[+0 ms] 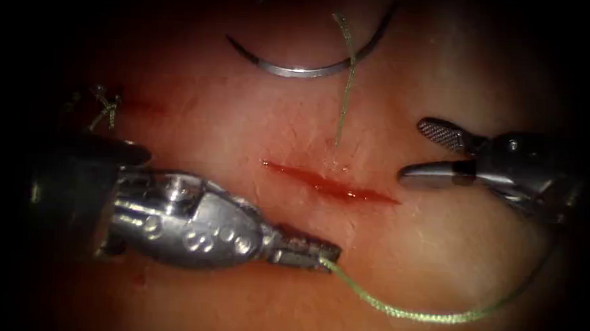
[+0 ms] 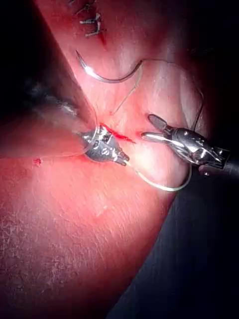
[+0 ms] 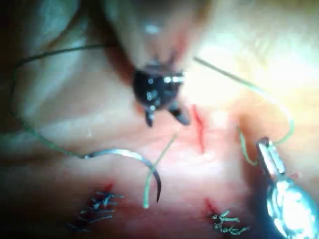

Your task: Wound Closure

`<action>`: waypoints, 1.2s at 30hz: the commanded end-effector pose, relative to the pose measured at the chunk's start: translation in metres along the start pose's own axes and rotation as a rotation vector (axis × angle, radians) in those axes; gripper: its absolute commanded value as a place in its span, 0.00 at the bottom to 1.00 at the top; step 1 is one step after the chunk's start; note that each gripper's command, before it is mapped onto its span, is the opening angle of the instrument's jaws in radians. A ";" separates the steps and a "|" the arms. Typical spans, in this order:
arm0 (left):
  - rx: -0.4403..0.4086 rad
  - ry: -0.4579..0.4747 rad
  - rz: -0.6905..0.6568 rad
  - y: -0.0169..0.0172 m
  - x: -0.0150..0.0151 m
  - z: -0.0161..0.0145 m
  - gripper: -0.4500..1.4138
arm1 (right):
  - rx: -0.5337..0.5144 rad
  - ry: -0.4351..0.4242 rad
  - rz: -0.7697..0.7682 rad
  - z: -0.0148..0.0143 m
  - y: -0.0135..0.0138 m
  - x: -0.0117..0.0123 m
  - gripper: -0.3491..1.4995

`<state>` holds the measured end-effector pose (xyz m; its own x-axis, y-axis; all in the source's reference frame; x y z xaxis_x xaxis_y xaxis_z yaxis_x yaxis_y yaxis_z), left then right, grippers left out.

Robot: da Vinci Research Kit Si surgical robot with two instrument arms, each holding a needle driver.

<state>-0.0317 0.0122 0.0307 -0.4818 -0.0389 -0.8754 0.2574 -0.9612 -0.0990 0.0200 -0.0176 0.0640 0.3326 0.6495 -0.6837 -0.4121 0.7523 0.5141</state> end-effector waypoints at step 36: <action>-0.043 0.101 0.075 0.0012 -0.0003 -0.0034 0.00 | 0.271 0.141 -0.615 0.0094 -0.0127 0.0027 0.74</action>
<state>-0.0279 0.0119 0.0288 -0.3750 -0.0796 -0.9236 0.3258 -0.9441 -0.0509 0.0332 -0.0243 0.0601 0.3195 0.0894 -0.9434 0.0471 0.9928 0.1100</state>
